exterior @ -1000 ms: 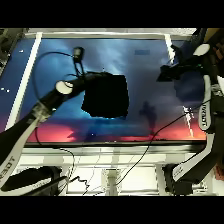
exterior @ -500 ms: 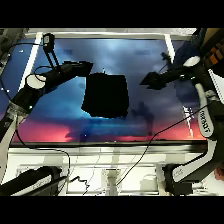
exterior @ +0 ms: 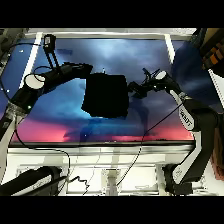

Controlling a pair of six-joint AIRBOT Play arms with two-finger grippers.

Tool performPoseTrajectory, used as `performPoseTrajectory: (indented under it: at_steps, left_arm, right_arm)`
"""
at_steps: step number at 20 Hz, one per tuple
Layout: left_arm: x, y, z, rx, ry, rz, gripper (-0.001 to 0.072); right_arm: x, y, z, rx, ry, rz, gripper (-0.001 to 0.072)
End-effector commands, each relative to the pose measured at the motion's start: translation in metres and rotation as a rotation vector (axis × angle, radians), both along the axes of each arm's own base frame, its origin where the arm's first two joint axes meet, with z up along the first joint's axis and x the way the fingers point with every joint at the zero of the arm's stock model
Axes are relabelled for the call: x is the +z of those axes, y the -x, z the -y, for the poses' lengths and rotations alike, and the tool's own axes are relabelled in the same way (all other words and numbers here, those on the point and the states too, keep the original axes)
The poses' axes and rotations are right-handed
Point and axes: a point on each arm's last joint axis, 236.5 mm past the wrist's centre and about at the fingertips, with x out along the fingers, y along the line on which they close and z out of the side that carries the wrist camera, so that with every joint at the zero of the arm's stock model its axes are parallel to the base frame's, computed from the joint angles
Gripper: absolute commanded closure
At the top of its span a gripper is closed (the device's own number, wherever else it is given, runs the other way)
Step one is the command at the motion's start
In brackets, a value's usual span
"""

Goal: Fold the clothes and pants, and hang the long-sleeved shirts on hangers.

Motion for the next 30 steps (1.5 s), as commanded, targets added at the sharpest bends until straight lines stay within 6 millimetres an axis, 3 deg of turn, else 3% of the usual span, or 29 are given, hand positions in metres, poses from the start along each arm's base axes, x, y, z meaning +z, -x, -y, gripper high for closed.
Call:
performPoseTrajectory:
  at_steps: [1,5,11,12,13,14,15,16,18,19,23,27,30]
  left_arm:
    - [0.0,0.0,-0.001,0.0,-0.008,0.002,0.0018]
    - [-0.001,0.0,-0.001,0.0,-0.008,0.002,0.0018]
    - [-0.001,0.0,-0.001,0.0,-0.008,0.002,0.0018]
    - [-0.001,0.0,-0.001,-0.001,-0.008,0.002,0.0018]
    - [-0.001,0.0,-0.001,-0.001,-0.008,0.002,0.0018]
    - [-0.001,0.001,0.0,-0.004,-0.008,0.0,0.0019]
    - [0.0,0.003,0.001,-0.013,-0.007,-0.005,0.0026]
    - [0.002,0.007,0.0,-0.025,-0.007,-0.008,0.0152]
    - [0.012,0.01,-0.014,-0.018,-0.024,0.008,0.0623]
    - [0.018,0.009,-0.031,0.007,-0.069,0.04,0.0687]
    - [0.058,0.017,-0.104,0.129,-0.227,0.159,0.0687]
    - [0.081,0.041,-0.181,0.255,-0.453,0.212,0.0686]
    - [0.09,0.052,-0.21,0.32,-0.477,0.213,0.0687]
  right_arm:
    - [-0.014,0.0,-0.014,0.006,-0.061,-0.009,0.0023]
    - [-0.007,-0.004,-0.033,0.048,-0.052,0.037,0.0022]
    - [-0.01,0.025,-0.104,0.168,-0.053,0.057,0.0087]
    - [-0.006,0.023,-0.115,0.176,-0.051,0.084,0.0237]
    - [-0.001,0.019,-0.124,0.175,-0.051,0.117,0.045]
    - [0.008,0.012,-0.133,0.172,-0.053,0.157,0.0713]
    - [0.02,0.003,-0.14,0.172,-0.06,0.198,0.0705]
    - [0.035,-0.004,-0.144,0.177,-0.072,0.233,0.0706]
    - [0.076,-0.02,-0.141,0.194,-0.102,0.301,0.0706]
    - [0.099,-0.028,-0.135,0.197,-0.116,0.336,0.0706]
    - [0.211,-0.052,-0.067,0.161,-0.138,0.495,0.0706]
    - [0.317,-0.054,0.054,-0.068,-0.109,0.598,0.0705]
    - [0.384,-0.032,0.157,-0.269,-0.019,0.7,0.0705]
